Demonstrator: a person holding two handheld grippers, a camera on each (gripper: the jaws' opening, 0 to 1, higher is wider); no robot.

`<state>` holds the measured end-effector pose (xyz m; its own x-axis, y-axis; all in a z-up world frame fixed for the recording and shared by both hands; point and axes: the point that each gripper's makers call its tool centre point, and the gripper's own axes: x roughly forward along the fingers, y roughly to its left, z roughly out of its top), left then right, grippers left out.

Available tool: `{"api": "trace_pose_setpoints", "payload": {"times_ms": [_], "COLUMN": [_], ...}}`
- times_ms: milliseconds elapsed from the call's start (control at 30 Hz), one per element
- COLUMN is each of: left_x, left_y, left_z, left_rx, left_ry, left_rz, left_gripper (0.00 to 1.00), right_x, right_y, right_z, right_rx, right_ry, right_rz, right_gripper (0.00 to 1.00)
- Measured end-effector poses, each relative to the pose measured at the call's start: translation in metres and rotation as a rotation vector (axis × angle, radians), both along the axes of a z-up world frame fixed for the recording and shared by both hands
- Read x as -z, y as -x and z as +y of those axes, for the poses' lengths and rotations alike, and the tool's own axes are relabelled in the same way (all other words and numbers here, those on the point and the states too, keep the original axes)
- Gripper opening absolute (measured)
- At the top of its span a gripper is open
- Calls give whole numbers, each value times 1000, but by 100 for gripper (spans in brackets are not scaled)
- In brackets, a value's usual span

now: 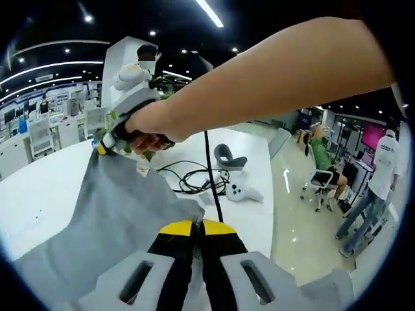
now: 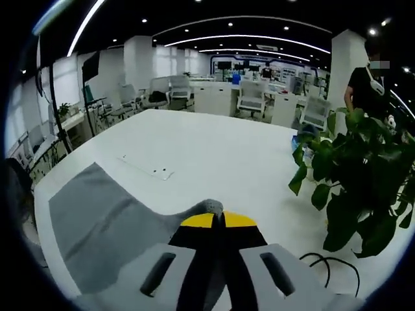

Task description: Fold the towel on the table until its edges align and the towel forms a compact rectangular stack.

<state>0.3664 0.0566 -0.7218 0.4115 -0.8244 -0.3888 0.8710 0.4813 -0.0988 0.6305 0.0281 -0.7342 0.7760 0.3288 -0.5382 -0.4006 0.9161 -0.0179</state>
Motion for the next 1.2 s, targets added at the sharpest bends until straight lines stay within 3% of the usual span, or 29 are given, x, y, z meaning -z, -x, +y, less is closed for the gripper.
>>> {"api": "trace_pose_setpoints", "payload": {"times_ms": [433,533,900,1200], "left_x": [-55,-61,-88,-102], "left_y": [1,-2,5,7], "left_z": [44,47,34,21], "left_rx": [-61,-61,-51,-39], "left_ry": [105,120,191,228], "left_rz": [-66,-81,-100,-99], "left_gripper": [3,3,3,3], "right_x": [-48,-57,-91,-103], "right_y": [-6,-4,4,5], "right_z": [45,52,51,31], "right_rx": [-24,-43,-58,-36], "right_ry": [1,31,72,93], "right_rz": [-38,-46,-97,-113], "right_gripper": [0,0,0,0]}}
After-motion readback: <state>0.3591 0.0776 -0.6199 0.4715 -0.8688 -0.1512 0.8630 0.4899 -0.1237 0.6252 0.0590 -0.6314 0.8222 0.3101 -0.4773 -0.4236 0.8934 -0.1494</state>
